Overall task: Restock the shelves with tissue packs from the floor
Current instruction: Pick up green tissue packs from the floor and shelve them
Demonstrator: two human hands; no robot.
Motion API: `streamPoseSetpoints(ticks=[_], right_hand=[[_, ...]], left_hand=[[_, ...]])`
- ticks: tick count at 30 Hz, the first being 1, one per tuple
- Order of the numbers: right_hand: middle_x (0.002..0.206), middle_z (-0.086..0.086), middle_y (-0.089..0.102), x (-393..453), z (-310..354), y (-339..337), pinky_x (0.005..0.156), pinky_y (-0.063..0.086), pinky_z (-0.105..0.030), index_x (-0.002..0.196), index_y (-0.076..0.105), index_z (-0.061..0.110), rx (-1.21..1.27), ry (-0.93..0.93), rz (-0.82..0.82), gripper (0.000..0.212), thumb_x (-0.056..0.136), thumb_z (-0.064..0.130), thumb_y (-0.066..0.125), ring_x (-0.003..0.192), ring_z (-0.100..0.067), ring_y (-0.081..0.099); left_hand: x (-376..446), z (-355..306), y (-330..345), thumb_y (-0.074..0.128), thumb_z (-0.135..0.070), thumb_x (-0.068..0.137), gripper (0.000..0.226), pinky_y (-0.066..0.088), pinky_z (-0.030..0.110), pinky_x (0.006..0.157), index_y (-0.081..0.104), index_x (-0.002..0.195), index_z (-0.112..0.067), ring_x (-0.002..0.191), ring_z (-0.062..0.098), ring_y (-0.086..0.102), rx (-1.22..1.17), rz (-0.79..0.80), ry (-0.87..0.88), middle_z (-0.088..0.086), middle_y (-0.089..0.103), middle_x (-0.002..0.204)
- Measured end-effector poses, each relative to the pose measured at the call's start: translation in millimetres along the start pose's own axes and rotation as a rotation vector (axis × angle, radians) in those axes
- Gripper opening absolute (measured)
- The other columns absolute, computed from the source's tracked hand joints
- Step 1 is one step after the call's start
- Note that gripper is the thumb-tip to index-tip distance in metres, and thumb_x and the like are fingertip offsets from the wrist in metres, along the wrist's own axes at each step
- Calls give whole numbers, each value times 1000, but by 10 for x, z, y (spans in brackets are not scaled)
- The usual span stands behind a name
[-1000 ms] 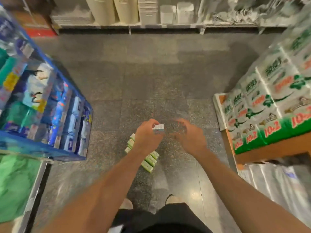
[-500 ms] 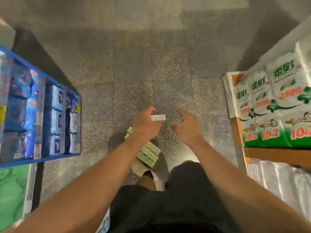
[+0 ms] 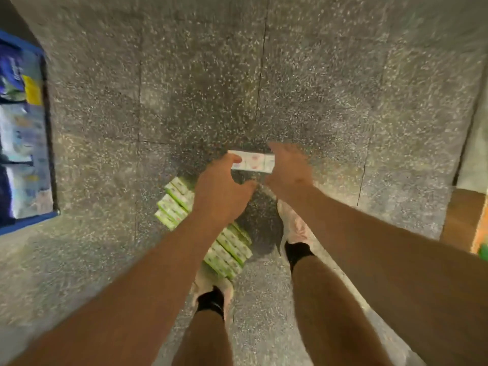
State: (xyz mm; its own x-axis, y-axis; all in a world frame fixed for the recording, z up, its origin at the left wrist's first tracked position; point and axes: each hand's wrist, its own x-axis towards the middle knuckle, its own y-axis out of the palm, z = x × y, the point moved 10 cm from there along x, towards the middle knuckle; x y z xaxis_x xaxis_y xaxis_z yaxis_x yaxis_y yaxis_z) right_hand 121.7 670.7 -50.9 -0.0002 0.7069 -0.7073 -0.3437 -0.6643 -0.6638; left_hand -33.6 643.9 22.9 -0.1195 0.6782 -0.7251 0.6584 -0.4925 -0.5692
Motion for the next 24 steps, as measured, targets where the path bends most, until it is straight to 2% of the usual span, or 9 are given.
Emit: streamPoseSetpoints(ticks=[3, 6, 10, 14, 16, 18, 20, 24], right_hand=[[154, -13, 24, 629, -175, 597, 99, 45, -45, 146, 29, 25, -91, -3, 79, 85, 77, 16, 78, 132, -39, 41], [142, -14, 38, 875, -257, 1018, 94, 46, -48, 140, 35, 22, -176, -48, 77, 73, 78, 14, 75, 121, -40, 50], [129, -15, 51, 714, -208, 970, 87, 47, -44, 135, 44, 20, -159, -82, -44, 57, 84, 15, 69, 112, -38, 55], [123, -8, 53, 52, 197, 478, 79, 48, -39, 128, 47, 24, -80, -152, -140, 52, 81, 19, 69, 103, -33, 58], [124, -4, 52, -402, 480, 107, 77, 46, -36, 132, 45, 28, -14, -165, -165, 56, 81, 22, 69, 101, -30, 57], [122, 0, 51, -933, 794, -399, 76, 44, -33, 133, 44, 31, 33, -182, -207, 57, 82, 30, 69, 100, -25, 56], [123, 2, 52, -1532, 1128, -994, 79, 48, -34, 134, 43, 34, 83, -204, -250, 58, 83, 37, 68, 102, -22, 56], [118, 2, 53, -2846, 1798, -2066, 76, 45, -30, 136, 46, 32, 164, -261, -348, 57, 84, 37, 67, 94, -17, 52]], left_hand=[[487, 433, 396, 70, -40, 86, 53, 44, 29, 88, 50, 134, -30, 115, 20, 55, -42, -13, -64, -2, 57, 131], [621, 818, 595, 70, -41, 86, 53, 48, 35, 93, 50, 134, -30, 116, 20, 55, -59, -24, -104, -2, 57, 130], [398, 1095, 604, 69, -38, 87, 56, 43, 31, 92, 47, 138, -28, 117, 19, 54, -55, -40, -112, -3, 54, 132], [50, 872, 99, 75, -34, 81, 72, 40, 31, 97, 39, 144, -31, 123, 17, 46, -72, -113, -63, 1, 46, 138], [-115, 660, -335, 76, -28, 76, 76, 45, 34, 98, 39, 143, -31, 117, 19, 48, -97, -153, -6, 5, 48, 134], [-380, 444, -878, 71, -23, 70, 78, 52, 43, 92, 40, 141, -32, 111, 22, 55, -141, -194, 54, 5, 53, 127], [-809, 239, -1482, 67, -20, 72, 76, 55, 45, 87, 40, 141, -35, 106, 22, 60, -176, -227, 93, 2, 57, 124], [-1963, -167, -2606, 73, -20, 82, 69, 56, 26, 81, 40, 140, -37, 94, 1, 63, -255, -284, 266, -18, 62, 104]])
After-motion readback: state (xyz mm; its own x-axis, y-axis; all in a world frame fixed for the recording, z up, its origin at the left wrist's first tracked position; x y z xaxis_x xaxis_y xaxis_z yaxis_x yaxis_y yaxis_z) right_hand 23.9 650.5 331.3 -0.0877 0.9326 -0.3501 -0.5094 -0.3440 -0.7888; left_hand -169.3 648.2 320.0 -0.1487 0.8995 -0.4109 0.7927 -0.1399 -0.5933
